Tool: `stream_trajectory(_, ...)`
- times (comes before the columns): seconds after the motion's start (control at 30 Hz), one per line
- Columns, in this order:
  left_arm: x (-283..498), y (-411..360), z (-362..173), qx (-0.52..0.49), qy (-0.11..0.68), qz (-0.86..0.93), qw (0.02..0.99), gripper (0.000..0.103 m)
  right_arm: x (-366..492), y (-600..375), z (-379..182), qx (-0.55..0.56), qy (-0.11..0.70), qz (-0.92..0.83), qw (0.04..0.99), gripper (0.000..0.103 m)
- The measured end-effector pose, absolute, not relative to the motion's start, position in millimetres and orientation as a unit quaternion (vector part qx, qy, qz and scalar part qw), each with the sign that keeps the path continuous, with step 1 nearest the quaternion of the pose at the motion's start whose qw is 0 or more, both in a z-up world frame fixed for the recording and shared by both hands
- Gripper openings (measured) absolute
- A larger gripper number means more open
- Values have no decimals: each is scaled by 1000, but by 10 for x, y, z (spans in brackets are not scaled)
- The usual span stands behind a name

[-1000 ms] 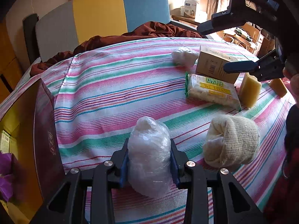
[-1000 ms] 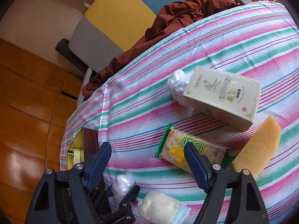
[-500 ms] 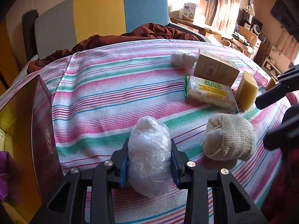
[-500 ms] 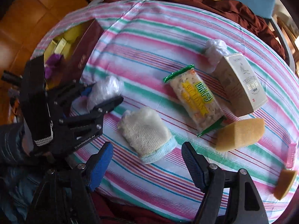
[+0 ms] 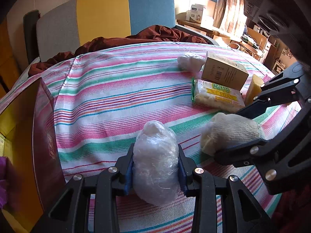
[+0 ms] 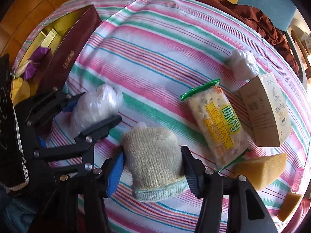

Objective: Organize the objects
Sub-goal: 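Lift the white bundle with the left tool while the right tool grasps the knitted slipper, then carry the white bundle over the tray and open the left tool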

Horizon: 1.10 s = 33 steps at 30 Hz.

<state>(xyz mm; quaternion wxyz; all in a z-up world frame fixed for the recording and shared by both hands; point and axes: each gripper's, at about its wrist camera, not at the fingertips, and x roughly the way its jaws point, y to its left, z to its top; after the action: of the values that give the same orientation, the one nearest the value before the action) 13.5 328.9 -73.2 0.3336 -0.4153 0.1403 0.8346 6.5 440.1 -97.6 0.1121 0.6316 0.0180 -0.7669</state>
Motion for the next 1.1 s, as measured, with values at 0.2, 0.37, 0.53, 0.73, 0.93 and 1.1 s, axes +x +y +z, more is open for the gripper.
stream_trajectory(0.2,130,3280,-731,-415,137,835,334,39,75,4695,-1073,606,-82,-785,93,55)
stream_trajectory(0.37,150,3282,-734,-408,139,839,332,37,49,4726,-1067,605,-92,-785,96,55)
stream_trajectory(0.53,157,3284,-723,-408,141,839,331,36,-6,4652,-1015,604,-86,-787,96,55)
stream_trajectory(0.73,184,3285,-647,-425,136,831,333,35,-59,4569,-1067,603,-80,-788,95,55)
stream_trajectory(0.93,395,3228,-399,-402,139,834,351,35,-73,4533,-1085,604,-72,-788,93,55)
stream_trajectory(1.1,497,3074,-192,-384,127,840,361,35,-82,4511,-1101,606,-65,-788,91,55)
